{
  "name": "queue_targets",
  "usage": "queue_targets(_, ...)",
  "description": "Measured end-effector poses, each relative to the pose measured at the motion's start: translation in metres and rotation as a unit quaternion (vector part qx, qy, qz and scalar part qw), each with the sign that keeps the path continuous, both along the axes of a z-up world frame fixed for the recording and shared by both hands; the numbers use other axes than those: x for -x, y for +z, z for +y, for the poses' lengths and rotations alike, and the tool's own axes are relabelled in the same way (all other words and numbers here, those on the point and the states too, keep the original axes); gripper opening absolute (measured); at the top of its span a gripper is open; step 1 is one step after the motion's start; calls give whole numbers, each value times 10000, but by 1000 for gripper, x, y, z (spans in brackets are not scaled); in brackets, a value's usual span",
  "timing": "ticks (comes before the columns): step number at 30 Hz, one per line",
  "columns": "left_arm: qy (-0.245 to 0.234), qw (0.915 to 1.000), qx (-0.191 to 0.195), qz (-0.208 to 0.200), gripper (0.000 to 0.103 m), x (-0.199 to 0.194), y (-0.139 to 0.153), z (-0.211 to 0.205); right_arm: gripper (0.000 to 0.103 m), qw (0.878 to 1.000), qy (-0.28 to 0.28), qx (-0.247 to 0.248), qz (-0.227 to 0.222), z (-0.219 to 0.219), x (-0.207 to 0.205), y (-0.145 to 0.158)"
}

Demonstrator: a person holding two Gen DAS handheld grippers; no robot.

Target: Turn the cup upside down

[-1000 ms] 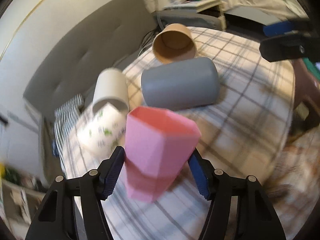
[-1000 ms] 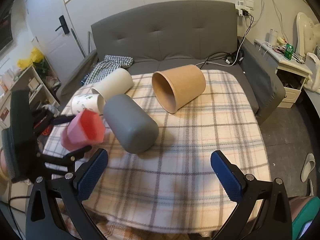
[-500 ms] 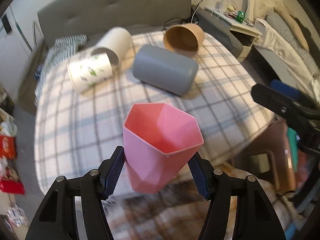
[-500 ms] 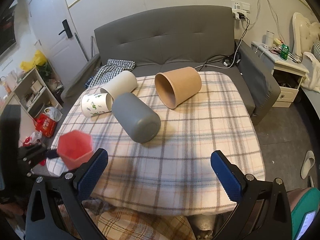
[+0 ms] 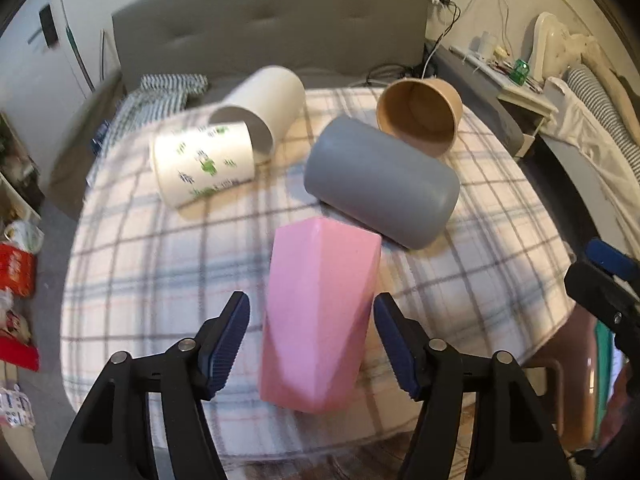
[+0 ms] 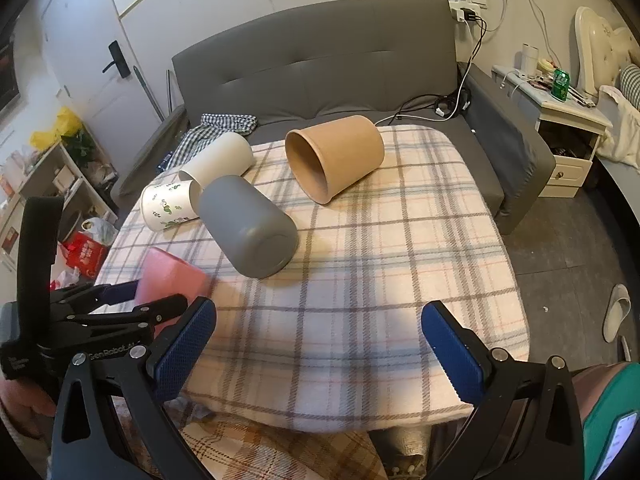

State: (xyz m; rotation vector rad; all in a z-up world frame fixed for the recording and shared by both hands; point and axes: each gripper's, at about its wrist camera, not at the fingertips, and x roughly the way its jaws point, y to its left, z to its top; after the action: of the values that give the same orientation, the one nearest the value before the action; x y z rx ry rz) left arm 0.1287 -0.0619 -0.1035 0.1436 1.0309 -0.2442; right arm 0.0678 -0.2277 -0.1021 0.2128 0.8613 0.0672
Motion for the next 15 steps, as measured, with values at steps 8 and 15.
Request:
queue_targets(8, 10, 9984, 123, -552, 81, 24, 21, 18, 103, 9998, -27, 178, -29, 12, 5, 9)
queue_targets(15, 201, 9912, 415, -1237, 90, 50, 53, 59, 103, 9989, 183, 395, -174, 51, 15, 27)
